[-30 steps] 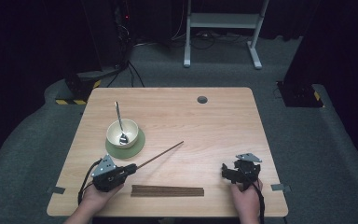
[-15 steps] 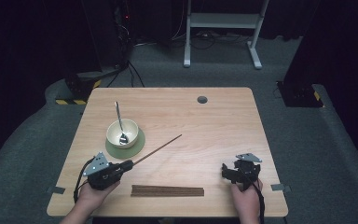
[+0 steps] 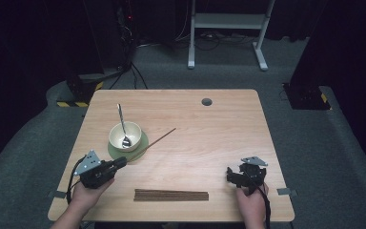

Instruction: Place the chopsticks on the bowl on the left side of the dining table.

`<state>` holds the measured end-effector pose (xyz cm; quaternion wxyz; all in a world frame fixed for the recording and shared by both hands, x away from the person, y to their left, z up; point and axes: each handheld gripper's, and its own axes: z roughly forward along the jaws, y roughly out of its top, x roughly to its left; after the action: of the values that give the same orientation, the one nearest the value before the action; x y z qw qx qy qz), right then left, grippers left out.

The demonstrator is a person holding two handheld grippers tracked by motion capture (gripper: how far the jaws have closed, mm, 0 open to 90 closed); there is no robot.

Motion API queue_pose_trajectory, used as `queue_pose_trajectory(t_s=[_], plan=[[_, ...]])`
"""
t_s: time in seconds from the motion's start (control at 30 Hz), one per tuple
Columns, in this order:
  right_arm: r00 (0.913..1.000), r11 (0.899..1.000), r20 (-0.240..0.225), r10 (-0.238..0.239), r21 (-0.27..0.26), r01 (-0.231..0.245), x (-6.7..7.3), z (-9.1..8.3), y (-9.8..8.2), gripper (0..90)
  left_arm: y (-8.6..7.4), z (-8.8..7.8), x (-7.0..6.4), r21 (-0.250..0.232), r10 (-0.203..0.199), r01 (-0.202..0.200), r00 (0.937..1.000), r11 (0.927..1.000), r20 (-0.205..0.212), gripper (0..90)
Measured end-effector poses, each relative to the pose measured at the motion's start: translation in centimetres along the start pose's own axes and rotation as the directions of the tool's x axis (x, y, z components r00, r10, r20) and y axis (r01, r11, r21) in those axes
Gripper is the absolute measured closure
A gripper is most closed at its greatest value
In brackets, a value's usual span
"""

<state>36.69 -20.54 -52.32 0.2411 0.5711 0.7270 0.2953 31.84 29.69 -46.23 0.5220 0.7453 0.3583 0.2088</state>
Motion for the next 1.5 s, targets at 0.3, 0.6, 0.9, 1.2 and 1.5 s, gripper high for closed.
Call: queue_pose_trajectory(t_s=[0.3, 0.6, 0.9, 1.2, 1.5], plan=[[1.0, 1.0, 0.0, -0.003, -0.001, 0.003, 0.0, 0.0, 0.0, 9.5, -0.1, -0.4, 1.5, -0.052, -0.022, 0.018, 0.9978, 0.9985, -0.062, 83.7], [1.0, 1.0, 0.0, -0.004, -0.001, 0.004, 0.0, 0.0, 0.0, 9.5, -0.7, -0.7, 2.8, -0.059, -0.045, 0.037, 0.9906, 0.9976, -0.129, 83.7], [1.0, 1.0, 0.0, -0.004, -0.001, 0.004, 0.0, 0.0, 0.0, 9.5, -1.3, -0.7, 3.8, -0.069, -0.075, 0.062, 0.9725, 0.9957, -0.22, 83.7], [1.0, 1.0, 0.0, -0.004, -0.001, 0.004, 0.0, 0.0, 0.0, 9.5, -1.9, -0.5, 4.5, -0.049, -0.099, 0.089, 0.9636, 0.9948, -0.248, 83.7], [1.0, 1.0, 0.0, -0.005, -0.001, 0.005, 0.0, 0.0, 0.0, 9.5, -2.3, -0.2, 4.7, -0.022, -0.107, 0.105, 0.9641, 0.9943, -0.243, 83.6]])
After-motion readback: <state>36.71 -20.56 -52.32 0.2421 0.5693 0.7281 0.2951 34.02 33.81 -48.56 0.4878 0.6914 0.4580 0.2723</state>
